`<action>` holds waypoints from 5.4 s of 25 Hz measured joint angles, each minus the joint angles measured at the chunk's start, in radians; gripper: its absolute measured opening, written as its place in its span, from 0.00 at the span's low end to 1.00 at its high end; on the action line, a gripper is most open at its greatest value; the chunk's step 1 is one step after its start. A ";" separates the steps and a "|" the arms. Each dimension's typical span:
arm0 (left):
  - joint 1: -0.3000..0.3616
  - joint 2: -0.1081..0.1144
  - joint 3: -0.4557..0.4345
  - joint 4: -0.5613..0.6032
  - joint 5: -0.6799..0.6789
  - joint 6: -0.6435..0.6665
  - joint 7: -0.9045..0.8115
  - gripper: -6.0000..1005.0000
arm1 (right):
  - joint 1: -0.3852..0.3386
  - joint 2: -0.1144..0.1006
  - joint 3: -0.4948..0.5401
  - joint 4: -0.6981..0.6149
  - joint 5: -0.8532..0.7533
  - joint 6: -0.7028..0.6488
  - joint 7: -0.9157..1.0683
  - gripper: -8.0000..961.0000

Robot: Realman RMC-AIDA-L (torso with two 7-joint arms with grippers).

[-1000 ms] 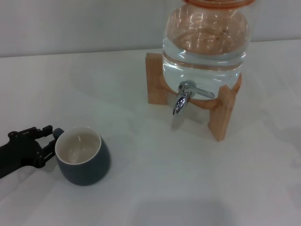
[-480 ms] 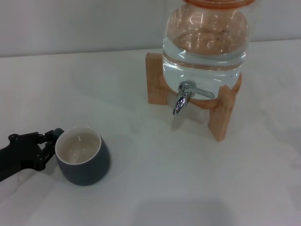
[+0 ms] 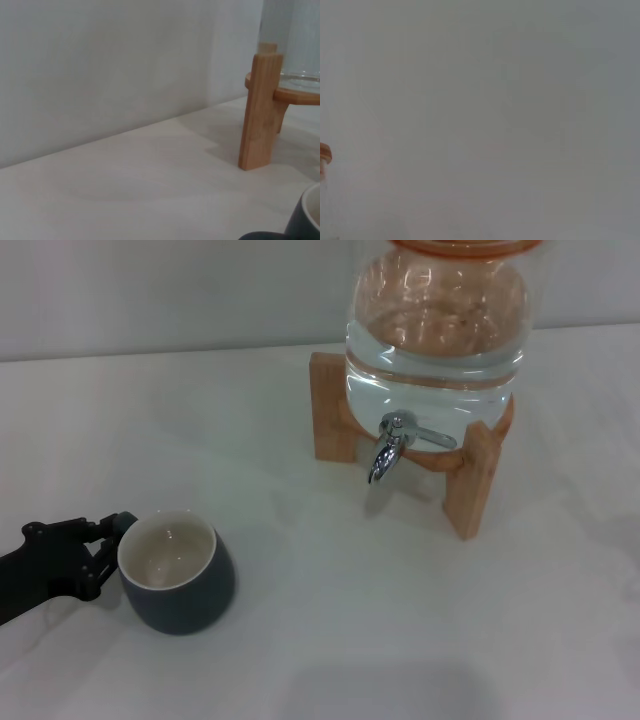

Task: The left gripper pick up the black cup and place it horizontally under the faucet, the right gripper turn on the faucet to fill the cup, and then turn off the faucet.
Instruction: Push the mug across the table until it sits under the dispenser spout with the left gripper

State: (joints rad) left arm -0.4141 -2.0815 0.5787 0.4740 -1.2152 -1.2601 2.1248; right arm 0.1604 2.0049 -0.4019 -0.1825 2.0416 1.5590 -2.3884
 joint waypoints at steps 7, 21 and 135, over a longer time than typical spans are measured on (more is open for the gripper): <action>-0.001 0.000 0.001 0.000 -0.009 -0.008 0.005 0.16 | -0.002 0.000 -0.002 0.000 0.000 0.001 -0.001 0.90; -0.004 0.001 0.001 0.000 -0.007 -0.013 0.005 0.13 | -0.004 0.000 -0.008 0.001 0.000 -0.002 -0.005 0.90; -0.100 -0.009 1.316 0.311 -0.647 0.756 -0.404 0.13 | 0.016 0.002 -0.132 -0.041 0.003 0.109 -0.070 0.90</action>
State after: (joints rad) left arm -0.5139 -2.0903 1.8944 0.7852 -1.8623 -0.5044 1.7208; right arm 0.1767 2.0064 -0.5339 -0.2235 2.0447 1.6684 -2.4580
